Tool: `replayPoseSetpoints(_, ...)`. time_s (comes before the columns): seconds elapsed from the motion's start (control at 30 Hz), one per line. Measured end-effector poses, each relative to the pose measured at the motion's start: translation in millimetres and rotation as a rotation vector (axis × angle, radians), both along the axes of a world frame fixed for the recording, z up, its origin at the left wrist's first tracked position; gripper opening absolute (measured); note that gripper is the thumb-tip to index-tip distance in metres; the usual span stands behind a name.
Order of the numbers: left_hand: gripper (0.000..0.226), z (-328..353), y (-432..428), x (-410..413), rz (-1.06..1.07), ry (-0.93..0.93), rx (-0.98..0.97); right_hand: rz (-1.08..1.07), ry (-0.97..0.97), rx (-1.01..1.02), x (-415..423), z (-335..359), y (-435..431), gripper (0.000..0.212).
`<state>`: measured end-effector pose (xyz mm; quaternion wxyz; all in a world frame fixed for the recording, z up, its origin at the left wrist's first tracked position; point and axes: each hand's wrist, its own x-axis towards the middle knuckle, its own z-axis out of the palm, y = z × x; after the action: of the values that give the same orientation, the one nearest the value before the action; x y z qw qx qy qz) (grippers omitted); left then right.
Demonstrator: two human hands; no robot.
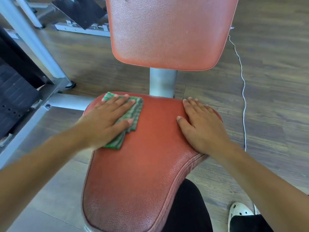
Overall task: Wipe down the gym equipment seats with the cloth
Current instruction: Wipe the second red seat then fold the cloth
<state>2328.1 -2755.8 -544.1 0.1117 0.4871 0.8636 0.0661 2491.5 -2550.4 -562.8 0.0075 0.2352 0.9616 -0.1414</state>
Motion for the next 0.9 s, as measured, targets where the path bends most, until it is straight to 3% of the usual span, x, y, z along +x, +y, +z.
replayPoseSetpoints(0.1,0.088,-3.0,23.1,-4.0,0.092,0.059,-0.092,-0.003,-0.011,0.009,-0.9,0.3,-0.4,0.074)
replayPoseSetpoints(0.17,0.083,-3.4,31.4,8.6,0.082,0.051,-0.1,-0.009,-0.023,0.011,-1.4,0.9,-0.3,0.07)
replayPoseSetpoints(0.3,0.092,2.3,9.7,47.7,0.03,-0.005,-0.044,-0.028,-0.04,0.019,-2.1,1.5,0.3,0.06)
replayPoseSetpoints(0.63,0.078,22.7,-51.2,107.6,-0.059,-0.091,0.128,-0.043,-0.043,0.01,-3.4,3.6,-4.3,0.059)
replayPoseSetpoints(0.9,0.073,13.4,-47.2,158.5,-0.095,0.223,0.217,-0.049,-0.062,0.009,-4.2,3.5,-2.8,0.059)
